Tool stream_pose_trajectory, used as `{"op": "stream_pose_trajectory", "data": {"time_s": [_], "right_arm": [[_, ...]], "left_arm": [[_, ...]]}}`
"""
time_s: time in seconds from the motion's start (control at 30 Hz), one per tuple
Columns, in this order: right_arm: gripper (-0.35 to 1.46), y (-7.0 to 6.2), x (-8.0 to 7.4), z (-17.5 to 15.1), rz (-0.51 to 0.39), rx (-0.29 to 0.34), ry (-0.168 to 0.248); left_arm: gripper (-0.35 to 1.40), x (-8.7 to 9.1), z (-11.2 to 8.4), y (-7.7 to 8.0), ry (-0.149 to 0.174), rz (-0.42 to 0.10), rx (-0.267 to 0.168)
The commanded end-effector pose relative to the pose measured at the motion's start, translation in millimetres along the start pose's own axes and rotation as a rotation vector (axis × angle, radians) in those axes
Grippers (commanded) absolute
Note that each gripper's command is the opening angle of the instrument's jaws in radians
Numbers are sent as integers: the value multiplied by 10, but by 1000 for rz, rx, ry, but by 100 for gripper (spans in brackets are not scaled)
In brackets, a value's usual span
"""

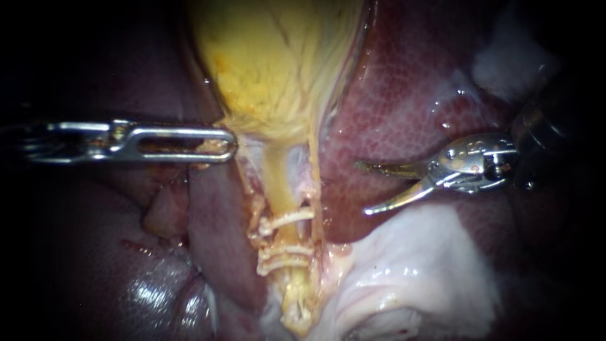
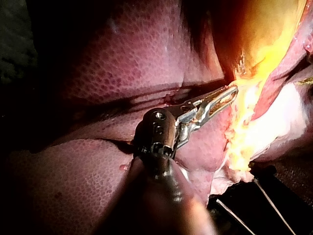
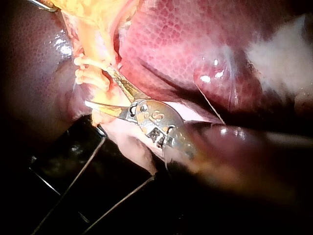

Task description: Go to the cutting position left tube

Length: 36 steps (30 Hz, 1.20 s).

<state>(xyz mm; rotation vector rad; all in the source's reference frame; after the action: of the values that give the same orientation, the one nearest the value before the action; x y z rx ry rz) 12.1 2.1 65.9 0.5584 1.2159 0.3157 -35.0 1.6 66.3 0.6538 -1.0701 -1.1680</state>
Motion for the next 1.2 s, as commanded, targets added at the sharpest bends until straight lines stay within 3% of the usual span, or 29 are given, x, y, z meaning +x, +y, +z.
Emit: {"op": "stream_pose_trajectory", "data": {"time_s": [0.03,0.3,0.5,0.63,0.83,1.2], "right_arm": [[143,-2,-8,8,-7,17,-14],[143,-7,-84,77,76,103,-97],[143,-3,-125,113,118,142,-130],[143,1,-133,129,131,148,-133],[143,8,-132,148,139,148,-134],[143,9,-124,161,172,241,-51]], "left_arm": [[-35,0,-2,0,-3,1,-1],[-35,1,-3,1,-3,1,-1],[-35,1,-4,1,-3,2,-1],[-35,1,-4,1,-3,2,-1],[-35,1,-3,1,-4,2,-2],[-35,1,-2,2,-4,2,-2]]}}
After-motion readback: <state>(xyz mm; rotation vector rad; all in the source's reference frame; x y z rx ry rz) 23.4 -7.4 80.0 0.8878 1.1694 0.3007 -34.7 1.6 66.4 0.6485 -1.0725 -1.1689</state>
